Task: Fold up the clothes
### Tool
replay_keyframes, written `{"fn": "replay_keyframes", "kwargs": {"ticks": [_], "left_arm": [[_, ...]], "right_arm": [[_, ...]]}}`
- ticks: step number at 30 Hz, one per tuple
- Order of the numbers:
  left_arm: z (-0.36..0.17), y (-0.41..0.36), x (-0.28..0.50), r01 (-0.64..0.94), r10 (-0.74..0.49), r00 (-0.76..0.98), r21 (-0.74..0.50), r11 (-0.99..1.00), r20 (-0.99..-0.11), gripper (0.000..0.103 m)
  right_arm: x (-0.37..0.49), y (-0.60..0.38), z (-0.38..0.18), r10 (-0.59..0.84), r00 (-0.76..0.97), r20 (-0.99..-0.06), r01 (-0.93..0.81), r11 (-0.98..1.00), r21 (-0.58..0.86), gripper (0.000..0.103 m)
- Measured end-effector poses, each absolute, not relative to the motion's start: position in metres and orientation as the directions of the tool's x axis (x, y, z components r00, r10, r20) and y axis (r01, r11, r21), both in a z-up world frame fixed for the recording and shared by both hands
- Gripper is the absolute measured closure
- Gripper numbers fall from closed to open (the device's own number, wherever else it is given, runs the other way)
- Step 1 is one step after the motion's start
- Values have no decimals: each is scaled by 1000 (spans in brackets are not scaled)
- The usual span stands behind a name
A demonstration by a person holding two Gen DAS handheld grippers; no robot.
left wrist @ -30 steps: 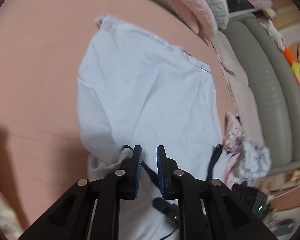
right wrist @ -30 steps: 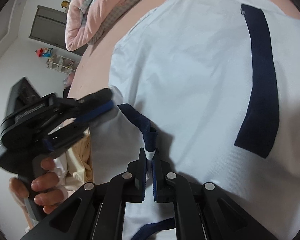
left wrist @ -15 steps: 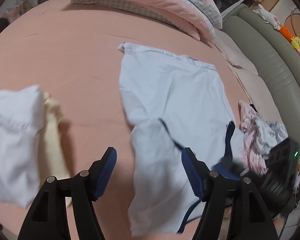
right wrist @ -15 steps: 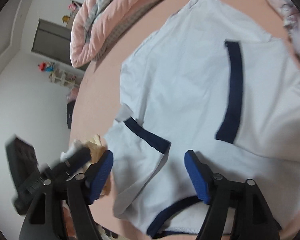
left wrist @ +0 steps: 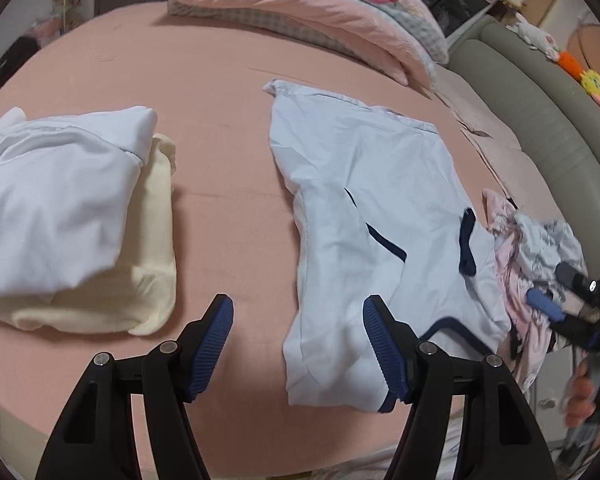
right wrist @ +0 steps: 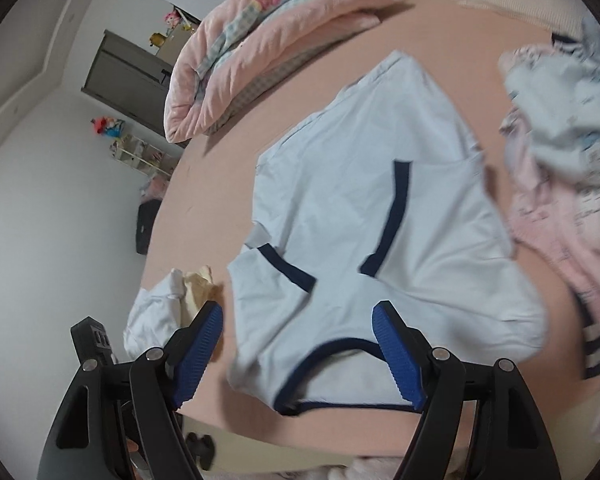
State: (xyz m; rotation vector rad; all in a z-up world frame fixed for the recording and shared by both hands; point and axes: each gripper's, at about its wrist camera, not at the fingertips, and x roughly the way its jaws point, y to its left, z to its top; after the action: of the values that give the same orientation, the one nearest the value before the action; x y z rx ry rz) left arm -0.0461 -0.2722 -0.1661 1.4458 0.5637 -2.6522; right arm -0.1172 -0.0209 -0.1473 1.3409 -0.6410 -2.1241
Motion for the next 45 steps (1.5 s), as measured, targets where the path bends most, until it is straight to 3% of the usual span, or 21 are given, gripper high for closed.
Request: {"fn": "replay_keyframes", "kwargs": {"ticks": [11,22,35,45], "left_arm": [[-198,-256,-22,258,94,-522,-262,-930,-848,38],[-212,-238,-3,233,64,-559,-231,-945,-826,38],[-216,-205,13,50,-186,-559,192,-980,-808,37],[-230,-175,24,-177,-302,-630,511,-841,-715,37]], "right_arm": [[-93,24,-151,-411,-452,-792,247,-910,331,26],[-70,50,-186,-341,-479,-809,239,-937,253,26],[-36,12,-205,-162,-566,-809,530,-823,-206,26],[-50,34,-210,-114,-582,-805,557,-777,-293,26]]}}
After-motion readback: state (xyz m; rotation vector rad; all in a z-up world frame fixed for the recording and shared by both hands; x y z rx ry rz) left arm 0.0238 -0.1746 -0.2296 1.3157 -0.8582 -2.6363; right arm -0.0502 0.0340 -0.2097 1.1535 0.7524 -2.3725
